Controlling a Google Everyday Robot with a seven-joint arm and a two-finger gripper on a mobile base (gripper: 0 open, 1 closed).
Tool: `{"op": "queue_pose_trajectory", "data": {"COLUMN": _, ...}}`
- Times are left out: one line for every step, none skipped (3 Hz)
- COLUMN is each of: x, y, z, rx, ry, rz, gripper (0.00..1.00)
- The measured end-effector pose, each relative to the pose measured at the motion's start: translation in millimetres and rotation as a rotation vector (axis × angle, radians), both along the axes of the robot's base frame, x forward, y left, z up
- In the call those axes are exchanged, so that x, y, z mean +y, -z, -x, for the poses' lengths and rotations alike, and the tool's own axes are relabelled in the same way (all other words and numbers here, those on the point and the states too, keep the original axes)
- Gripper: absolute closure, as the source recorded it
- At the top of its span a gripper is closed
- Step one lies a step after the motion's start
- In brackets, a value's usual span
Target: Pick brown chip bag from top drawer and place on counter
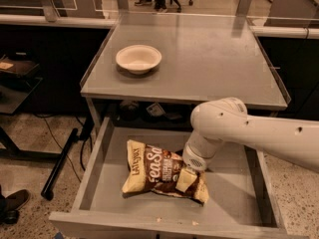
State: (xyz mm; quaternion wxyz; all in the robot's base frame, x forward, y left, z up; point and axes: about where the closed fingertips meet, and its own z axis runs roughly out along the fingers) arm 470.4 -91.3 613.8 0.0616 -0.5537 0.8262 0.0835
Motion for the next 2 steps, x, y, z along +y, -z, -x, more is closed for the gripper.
{"op": "queue_pose_trajectory", "data": {"x": -10.7, "y": -32.6, "z": 0.1, "rx": 0.005, "ry": 0.005, "rz": -0.029, "gripper": 1.00}}
{"op": "queue_pose_trajectory", "data": {"x": -24.3, "y": -67.8, "z": -3.8, "rx": 0.014, "ry": 0.013, "rz": -0.044, "gripper": 1.00}}
